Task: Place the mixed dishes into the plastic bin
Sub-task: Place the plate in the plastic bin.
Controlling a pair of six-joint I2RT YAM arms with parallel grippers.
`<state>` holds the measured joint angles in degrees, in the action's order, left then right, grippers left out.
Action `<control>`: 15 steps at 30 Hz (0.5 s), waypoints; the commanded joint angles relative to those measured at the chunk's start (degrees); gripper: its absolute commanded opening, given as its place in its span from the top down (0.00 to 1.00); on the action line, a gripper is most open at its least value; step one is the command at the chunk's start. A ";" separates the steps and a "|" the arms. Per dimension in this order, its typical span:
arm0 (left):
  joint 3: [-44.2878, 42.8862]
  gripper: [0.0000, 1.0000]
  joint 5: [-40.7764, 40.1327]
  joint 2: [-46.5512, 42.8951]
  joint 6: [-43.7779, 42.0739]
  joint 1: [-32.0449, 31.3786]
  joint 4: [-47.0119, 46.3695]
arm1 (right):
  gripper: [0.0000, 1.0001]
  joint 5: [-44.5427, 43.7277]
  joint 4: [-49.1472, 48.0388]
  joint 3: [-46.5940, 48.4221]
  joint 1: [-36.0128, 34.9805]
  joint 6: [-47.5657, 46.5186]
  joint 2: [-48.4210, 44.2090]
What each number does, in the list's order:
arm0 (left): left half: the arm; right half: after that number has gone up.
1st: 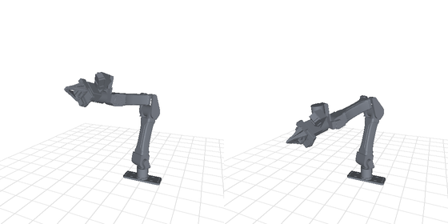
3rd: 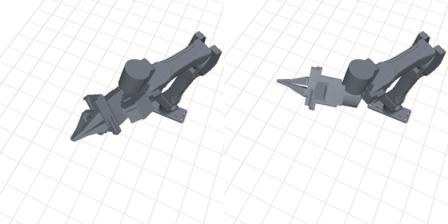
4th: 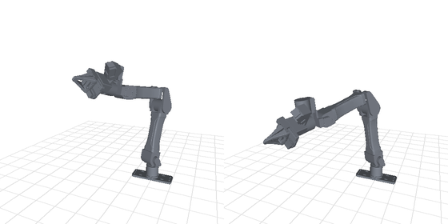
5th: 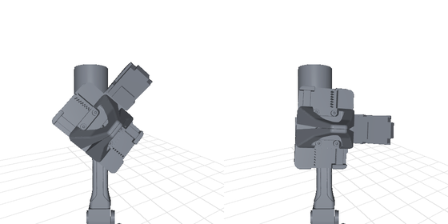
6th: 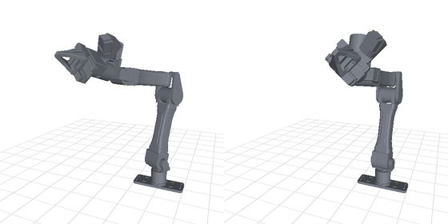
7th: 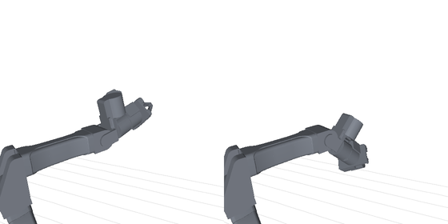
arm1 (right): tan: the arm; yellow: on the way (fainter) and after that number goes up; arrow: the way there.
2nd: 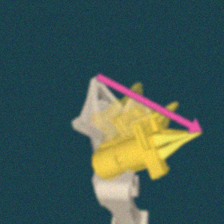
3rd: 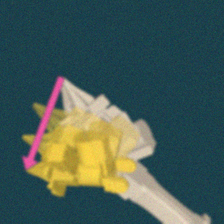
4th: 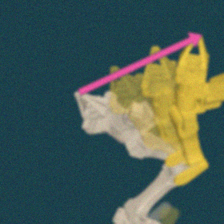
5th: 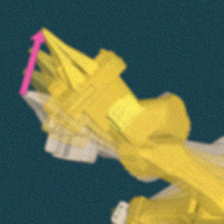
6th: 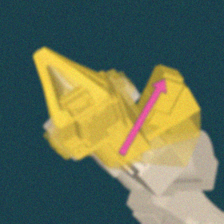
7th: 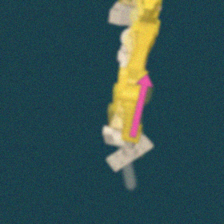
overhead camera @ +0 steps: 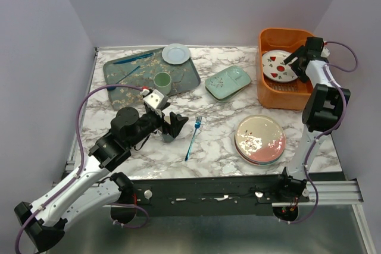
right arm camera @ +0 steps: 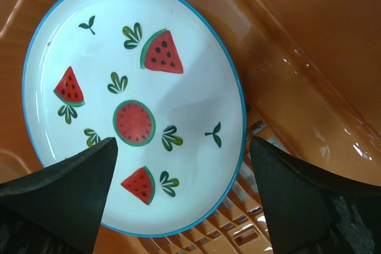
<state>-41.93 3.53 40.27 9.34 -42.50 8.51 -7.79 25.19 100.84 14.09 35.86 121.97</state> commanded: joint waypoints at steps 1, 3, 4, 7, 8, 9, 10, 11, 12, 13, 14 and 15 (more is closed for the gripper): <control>0.36 0.01 1.39 -1.16 0.15 -0.21 -0.34 | 0.00 -2.93 1.79 -1.43 0.15 -1.40 -4.19; 0.36 0.01 1.74 -1.33 0.24 -0.21 -0.52 | 0.00 -2.93 1.79 -2.66 0.15 -1.75 -5.33; 0.27 0.01 1.92 -1.34 0.32 -0.21 -0.69 | 0.00 -2.67 1.79 -3.10 0.06 -2.10 -6.12; 0.19 0.01 3.05 -0.72 1.02 -0.21 -0.78 | 0.00 -1.35 1.71 -5.38 0.15 -2.63 -9.90; 0.01 0.01 3.50 -0.55 1.20 -0.13 -0.60 | 0.00 -0.04 1.27 -6.52 0.06 -2.98 -12.61; -0.08 0.01 3.76 0.15 1.55 -0.13 -0.52 | 0.00 0.67 0.66 -7.57 0.06 -3.25 -13.94; -0.34 0.01 4.55 0.42 1.90 -0.21 -0.60 | 0.00 1.54 -0.66 -10.11 0.06 -3.42 -15.61; -0.52 0.01 4.64 0.86 2.60 -0.13 -0.60 | 0.00 3.81 -1.45 -11.44 0.06 -4.21 -16.93; -0.61 0.01 4.99 1.47 2.87 -0.13 -0.52 | 0.00 5.05 -2.16 -12.58 0.06 -4.48 -19.81; -0.87 0.01 5.17 1.74 3.22 -0.13 -0.60 | 0.00 6.20 -3.12 -15.03 0.06 -4.65 -21.06; -0.87 0.01 5.35 1.83 4.27 -0.13 -1.04 | 0.00 7.43 -3.56 -16.01 0.06 -5.26 -22.21; -0.87 0.01 5.35 2.00 4.89 -0.13 -1.13 | 0.00 9.70 -3.83 -17.07 0.06 -5.71 -24.65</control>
<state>-41.95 6.33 41.34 11.31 -42.50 8.32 -5.52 24.97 89.08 14.09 32.86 105.36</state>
